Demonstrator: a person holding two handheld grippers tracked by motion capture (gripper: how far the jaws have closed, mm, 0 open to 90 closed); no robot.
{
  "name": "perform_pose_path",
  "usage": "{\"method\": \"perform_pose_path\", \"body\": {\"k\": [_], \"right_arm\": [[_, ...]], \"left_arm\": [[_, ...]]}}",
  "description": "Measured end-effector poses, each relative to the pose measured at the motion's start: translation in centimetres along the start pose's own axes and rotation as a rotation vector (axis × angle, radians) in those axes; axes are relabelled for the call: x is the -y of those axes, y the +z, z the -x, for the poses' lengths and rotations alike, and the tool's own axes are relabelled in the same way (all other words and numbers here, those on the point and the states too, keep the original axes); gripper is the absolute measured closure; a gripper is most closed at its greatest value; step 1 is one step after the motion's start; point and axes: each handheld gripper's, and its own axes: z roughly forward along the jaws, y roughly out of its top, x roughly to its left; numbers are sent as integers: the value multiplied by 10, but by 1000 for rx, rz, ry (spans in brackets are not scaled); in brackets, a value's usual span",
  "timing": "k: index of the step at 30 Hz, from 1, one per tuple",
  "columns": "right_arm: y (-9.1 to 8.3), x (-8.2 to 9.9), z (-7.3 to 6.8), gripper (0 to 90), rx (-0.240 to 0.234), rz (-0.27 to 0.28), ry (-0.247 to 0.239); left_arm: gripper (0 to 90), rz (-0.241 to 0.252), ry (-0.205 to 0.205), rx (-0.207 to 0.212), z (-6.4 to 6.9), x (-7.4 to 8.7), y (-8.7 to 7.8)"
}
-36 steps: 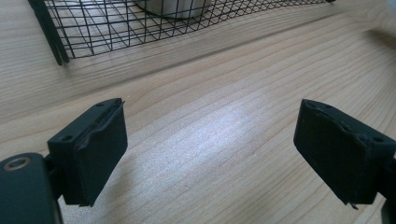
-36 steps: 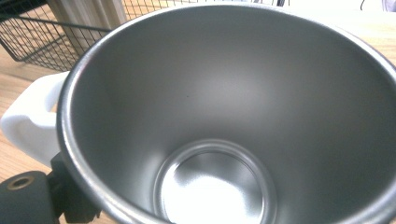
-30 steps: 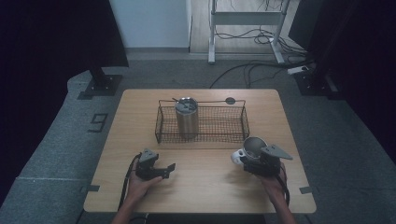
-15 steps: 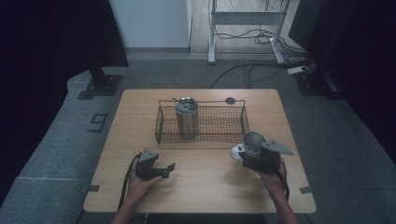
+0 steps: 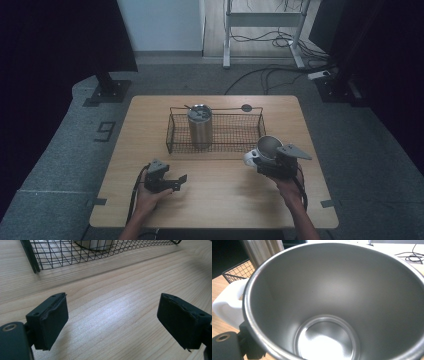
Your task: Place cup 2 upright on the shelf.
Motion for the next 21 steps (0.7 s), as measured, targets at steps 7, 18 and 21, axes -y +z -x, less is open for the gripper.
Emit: {"method": "perform_pose_path", "body": {"k": [7, 18, 21], "right_arm": [[4, -9, 1, 77, 2, -6, 7], [10, -23, 0, 77, -1, -1, 0], [12, -25, 0, 77, -2, -1, 4]], "left_arm": [[103, -2, -2, -1, 0, 0, 1], [103, -5, 0, 3, 0, 0, 1], [103, -6, -1, 4, 0, 0, 2]]}}
